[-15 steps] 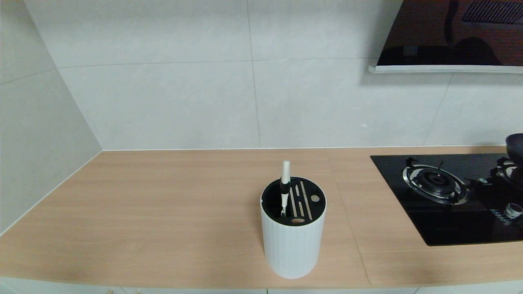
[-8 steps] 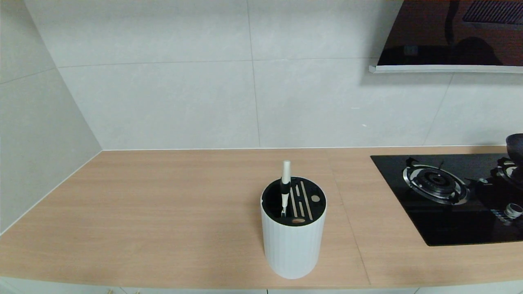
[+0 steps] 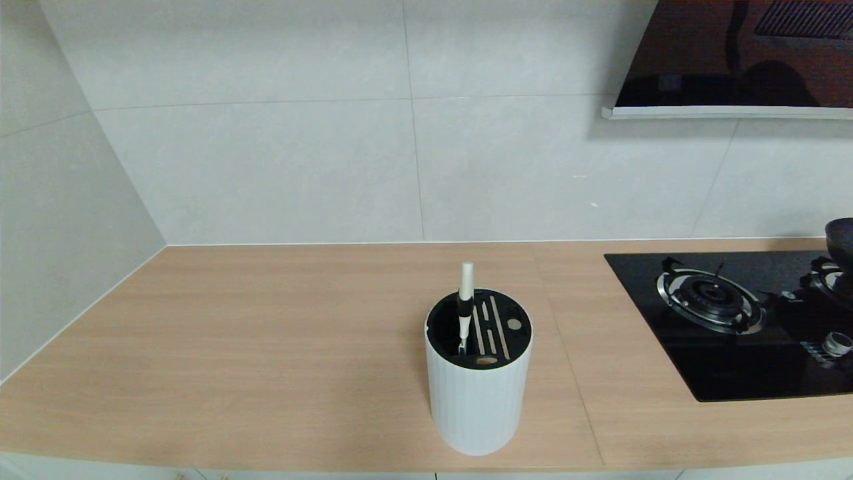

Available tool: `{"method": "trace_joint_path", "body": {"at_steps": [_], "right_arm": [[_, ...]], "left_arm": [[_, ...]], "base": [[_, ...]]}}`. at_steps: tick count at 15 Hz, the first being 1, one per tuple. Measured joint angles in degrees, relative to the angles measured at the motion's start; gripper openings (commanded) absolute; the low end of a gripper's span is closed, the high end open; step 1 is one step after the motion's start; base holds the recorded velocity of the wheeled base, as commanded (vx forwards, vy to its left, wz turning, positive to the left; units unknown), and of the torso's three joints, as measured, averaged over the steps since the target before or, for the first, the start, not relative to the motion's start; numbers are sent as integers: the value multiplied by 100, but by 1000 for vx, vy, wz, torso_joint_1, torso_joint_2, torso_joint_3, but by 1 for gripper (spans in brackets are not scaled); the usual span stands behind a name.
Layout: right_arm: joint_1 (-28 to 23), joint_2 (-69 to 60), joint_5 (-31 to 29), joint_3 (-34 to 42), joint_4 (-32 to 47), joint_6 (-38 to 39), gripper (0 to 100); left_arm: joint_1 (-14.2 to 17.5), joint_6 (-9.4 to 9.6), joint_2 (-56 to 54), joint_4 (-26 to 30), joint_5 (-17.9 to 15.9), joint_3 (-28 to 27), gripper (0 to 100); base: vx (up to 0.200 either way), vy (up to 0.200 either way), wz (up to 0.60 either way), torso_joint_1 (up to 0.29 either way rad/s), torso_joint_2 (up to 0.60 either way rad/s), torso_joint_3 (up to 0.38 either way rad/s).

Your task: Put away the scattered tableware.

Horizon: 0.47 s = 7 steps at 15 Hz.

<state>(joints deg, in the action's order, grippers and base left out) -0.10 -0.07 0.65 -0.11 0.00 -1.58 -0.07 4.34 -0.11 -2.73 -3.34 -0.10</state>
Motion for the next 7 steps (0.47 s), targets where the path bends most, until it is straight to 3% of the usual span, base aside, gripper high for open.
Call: {"method": "trace_joint_path", "body": {"at_steps": [2, 4, 7], "right_arm": [[2, 0, 6, 6, 5, 11, 100], [2, 2, 22, 11, 7, 13, 100], [0, 2, 28, 11, 11, 13, 100]], "left_arm": [[2, 145, 0, 284, 149, 10, 100], [7, -257, 0, 284, 176, 10, 100], [7, -377, 0, 278, 187, 10, 100]], "base": [[0, 0, 0, 0, 0, 0], [0, 0, 0, 0, 0, 0], [0, 0, 0, 0, 0, 0]]}}
